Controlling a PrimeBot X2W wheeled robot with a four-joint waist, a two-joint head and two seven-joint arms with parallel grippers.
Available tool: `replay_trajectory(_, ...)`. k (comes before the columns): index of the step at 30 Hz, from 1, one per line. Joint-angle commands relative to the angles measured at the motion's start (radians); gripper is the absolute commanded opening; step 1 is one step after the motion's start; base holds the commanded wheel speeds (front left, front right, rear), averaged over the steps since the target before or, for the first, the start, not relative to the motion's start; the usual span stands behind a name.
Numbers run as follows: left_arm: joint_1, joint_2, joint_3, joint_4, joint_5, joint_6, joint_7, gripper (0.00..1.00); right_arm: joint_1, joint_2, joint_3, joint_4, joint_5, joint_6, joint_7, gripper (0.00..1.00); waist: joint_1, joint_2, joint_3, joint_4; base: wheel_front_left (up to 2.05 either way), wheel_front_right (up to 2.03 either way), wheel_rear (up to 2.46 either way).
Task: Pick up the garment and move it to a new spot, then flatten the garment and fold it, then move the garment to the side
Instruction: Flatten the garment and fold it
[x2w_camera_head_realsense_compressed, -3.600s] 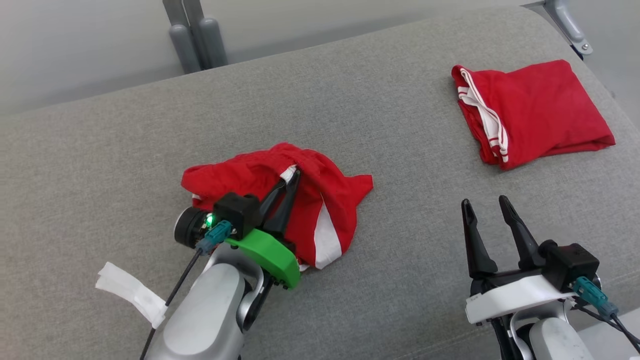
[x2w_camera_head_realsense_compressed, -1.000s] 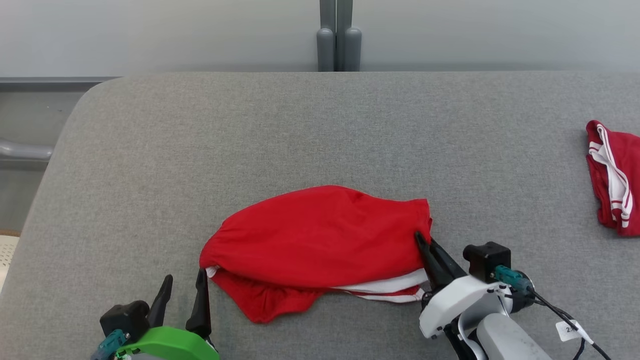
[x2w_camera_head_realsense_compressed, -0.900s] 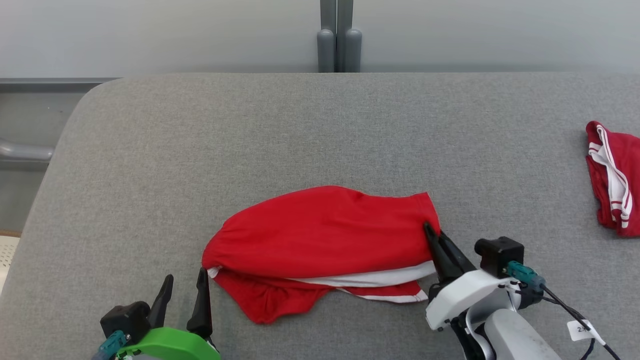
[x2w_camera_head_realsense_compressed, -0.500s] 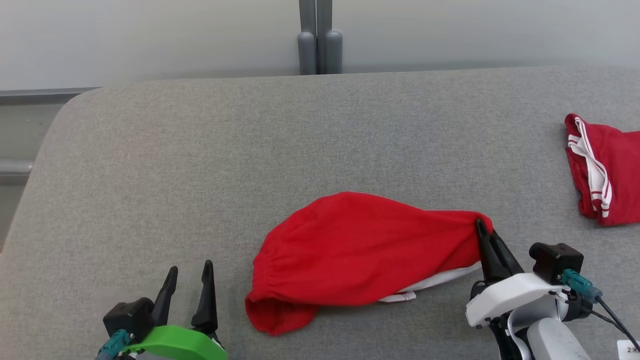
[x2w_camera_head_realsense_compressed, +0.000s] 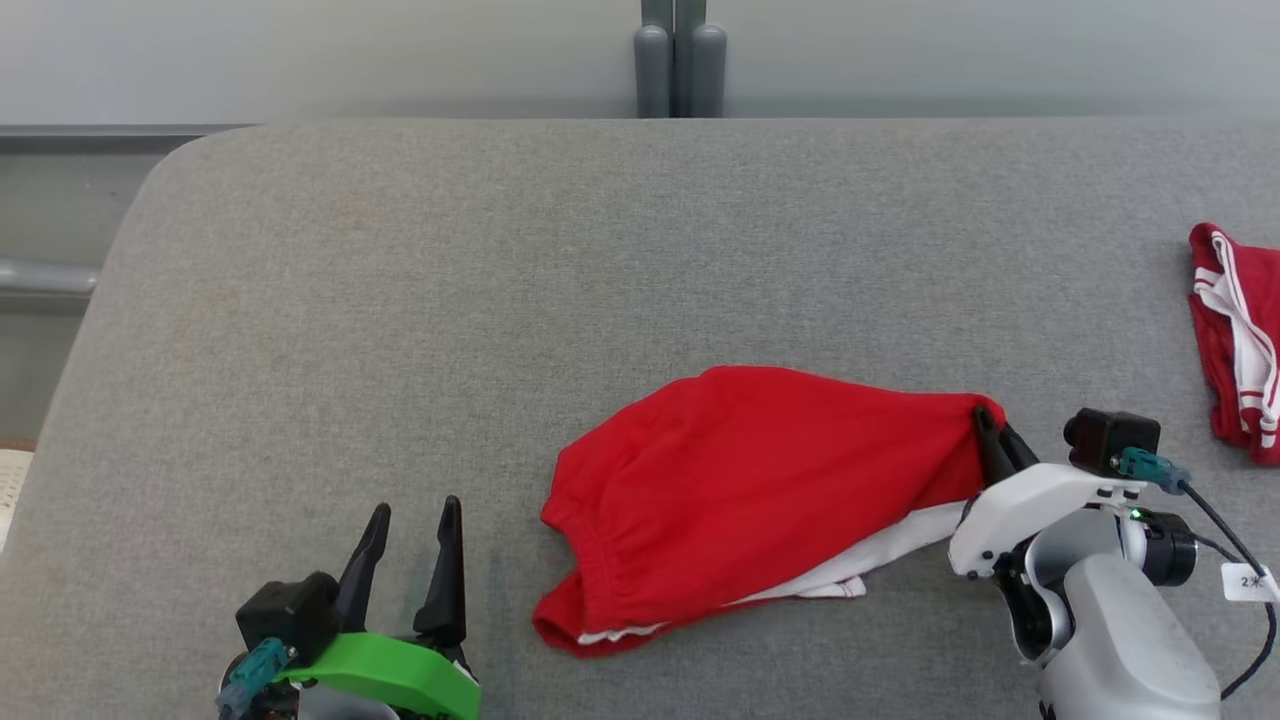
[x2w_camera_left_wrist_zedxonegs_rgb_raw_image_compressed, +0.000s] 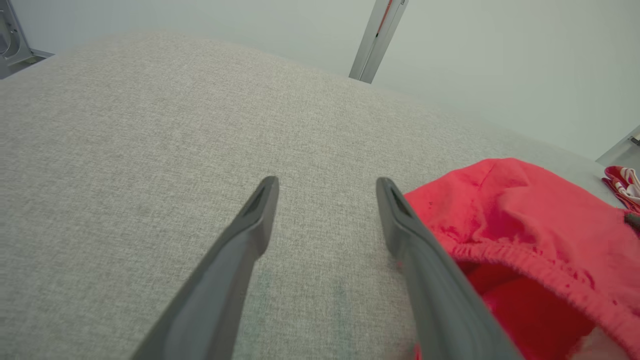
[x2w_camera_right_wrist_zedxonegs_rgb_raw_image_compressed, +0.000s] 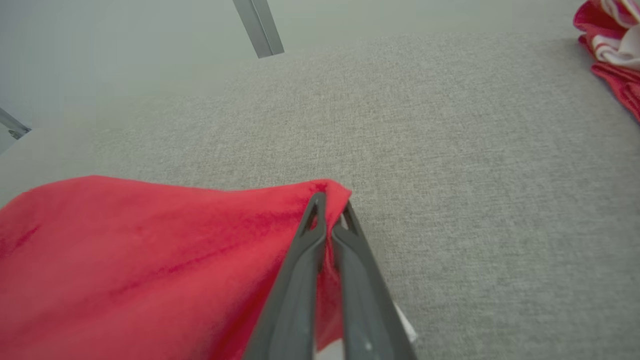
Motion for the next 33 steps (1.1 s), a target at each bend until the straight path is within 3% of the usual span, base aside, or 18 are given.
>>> replay_trajectory(1,-0.017,-0.001,-0.002,-0.002,0.009,-0.004,-0.004,1.0,-0.034,-0.004,-0.018,0.037,-0.012,0.0,-0.008,0.0,0.0,0.0,0.012,0.025,0.0,0.0,0.0)
replay_trajectory(5,-0.017,-0.006,-0.01,-0.01,0.014,-0.006,-0.004,1.0,-0.117,-0.004,-0.056,0.163,-0.052,0.0,-0.025,0.0,0.0,0.0,0.014,0.041,0.0,0.0,0.0)
replay_trajectory(6,-0.016,-0.007,-0.013,-0.013,0.017,-0.008,-0.004,1.0,-0.134,-0.005,-0.064,0.195,-0.062,0.0,-0.031,0.2,0.0,0.0,0.013,0.043,0.0,0.0,0.0)
replay_trajectory(7,-0.015,-0.007,-0.016,-0.015,0.019,-0.008,-0.004,1.0,-0.148,-0.005,-0.069,0.216,-0.069,0.0,-0.04,0.47,0.0,0.0,0.011,0.044,0.0,0.0,0.0)
replay_trajectory(8,-0.012,-0.008,-0.021,-0.018,0.02,-0.01,-0.004,1.0,-0.163,-0.005,-0.076,0.24,-0.078,0.0,-0.052,0.62,0.0,0.0,0.009,0.045,0.0,0.0,0.0)
replay_trajectory(9,-0.01,-0.009,-0.025,-0.02,0.021,-0.01,-0.004,1.0,-0.172,-0.005,-0.079,0.257,-0.084,0.0,-0.061,1.0,0.0,0.0,0.007,0.045,0.0,0.0,0.0)
replay_trajectory(13,0.008,-0.009,-0.04,-0.029,0.025,-0.014,0.0,1.0,-0.189,-0.007,-0.091,0.304,-0.096,0.0,-0.105,1.0,0.0,0.0,-0.007,0.03,0.0,0.0,0.0)
replay_trajectory(17,0.024,-0.012,-0.067,-0.042,0.035,-0.021,0.007,1.0,-0.164,-0.012,-0.08,0.274,-0.085,0.0,-0.144,1.0,0.0,0.0,-0.022,0.009,0.0,0.0,0.0)
replay_trajectory(21,0.048,-0.014,-0.11,-0.066,0.04,-0.038,0.024,1.0,-0.095,-0.018,-0.047,0.159,-0.055,0.0,-0.156,1.0,0.0,0.0,-0.033,-0.014,0.0,0.0,0.0)
replay_trajectory(29,0.104,-0.002,-0.19,-0.1,0.037,-0.058,0.105,1.0,0.118,-0.009,-0.048,-0.206,-0.036,0.0,-0.156,1.0,0.0,0.0,-0.042,-0.056,0.0,0.0,0.0)
replay_trajectory(33,0.133,0.008,-0.2,-0.125,0.006,-0.061,0.155,1.0,0.18,-0.005,-0.045,-0.295,-0.035,0.0,-0.156,1.0,0.0,0.0,-0.041,-0.075,0.0,0.0,0.0)
